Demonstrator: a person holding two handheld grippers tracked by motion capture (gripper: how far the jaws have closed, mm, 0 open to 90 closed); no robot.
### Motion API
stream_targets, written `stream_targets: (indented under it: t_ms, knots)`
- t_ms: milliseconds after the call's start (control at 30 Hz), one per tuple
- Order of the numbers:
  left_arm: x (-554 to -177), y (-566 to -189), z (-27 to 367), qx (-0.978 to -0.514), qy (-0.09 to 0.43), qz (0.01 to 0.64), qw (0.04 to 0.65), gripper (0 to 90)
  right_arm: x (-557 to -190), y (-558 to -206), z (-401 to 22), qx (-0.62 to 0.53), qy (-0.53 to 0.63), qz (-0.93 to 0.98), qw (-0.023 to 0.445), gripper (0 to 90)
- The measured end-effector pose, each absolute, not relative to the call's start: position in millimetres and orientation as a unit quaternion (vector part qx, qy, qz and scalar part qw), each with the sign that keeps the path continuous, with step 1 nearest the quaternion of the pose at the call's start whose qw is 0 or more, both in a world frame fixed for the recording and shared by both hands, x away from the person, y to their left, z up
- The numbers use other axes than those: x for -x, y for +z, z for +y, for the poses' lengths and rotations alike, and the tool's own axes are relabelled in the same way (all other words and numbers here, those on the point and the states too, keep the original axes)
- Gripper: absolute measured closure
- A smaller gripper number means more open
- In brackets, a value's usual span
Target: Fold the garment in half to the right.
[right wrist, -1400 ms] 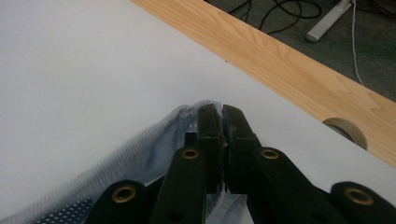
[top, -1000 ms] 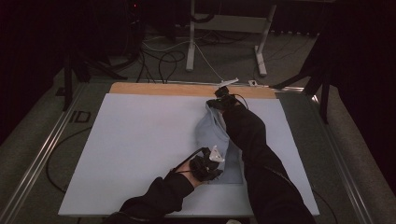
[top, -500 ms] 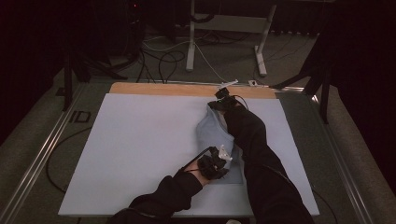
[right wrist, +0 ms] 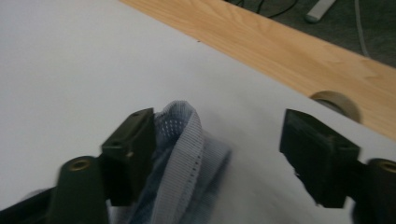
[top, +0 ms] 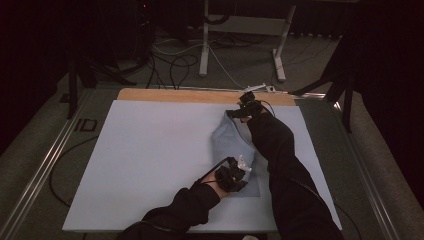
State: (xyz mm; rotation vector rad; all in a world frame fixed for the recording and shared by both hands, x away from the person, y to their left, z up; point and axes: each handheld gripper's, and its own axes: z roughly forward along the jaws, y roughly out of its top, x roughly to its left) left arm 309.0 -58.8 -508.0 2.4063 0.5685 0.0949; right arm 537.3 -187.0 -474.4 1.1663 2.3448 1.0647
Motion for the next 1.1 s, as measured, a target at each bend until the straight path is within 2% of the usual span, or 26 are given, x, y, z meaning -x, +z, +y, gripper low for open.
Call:
stream_targets:
  t_ms: [67, 233, 700, 833, 1100]
  knots:
    - [-308, -508, -60, -0.92, 0.028, 0.214, 0.328, 81.8, -535, -471, -192, -0.405, 0.382, 0.818, 0.142, 12.8]
    - [-303, -510, -68, -0.925, 0.019, 0.197, 0.324, 73.6, -527, -468, -198, -0.407, 0.393, 0.813, 0.14, 10.2]
    - [-288, -507, -80, -0.931, 0.004, 0.168, 0.323, 56.2, -512, -464, -205, -0.397, 0.404, 0.813, 0.131, 10.2]
    - [-288, -503, -76, -0.93, 0.011, 0.167, 0.327, 49.2, -510, -463, -205, -0.394, 0.406, 0.815, 0.127, 9.8]
    - [-286, -488, -59, -0.926, 0.002, 0.153, 0.346, 42.8, -505, -460, -204, -0.388, 0.407, 0.817, 0.127, 9.8]
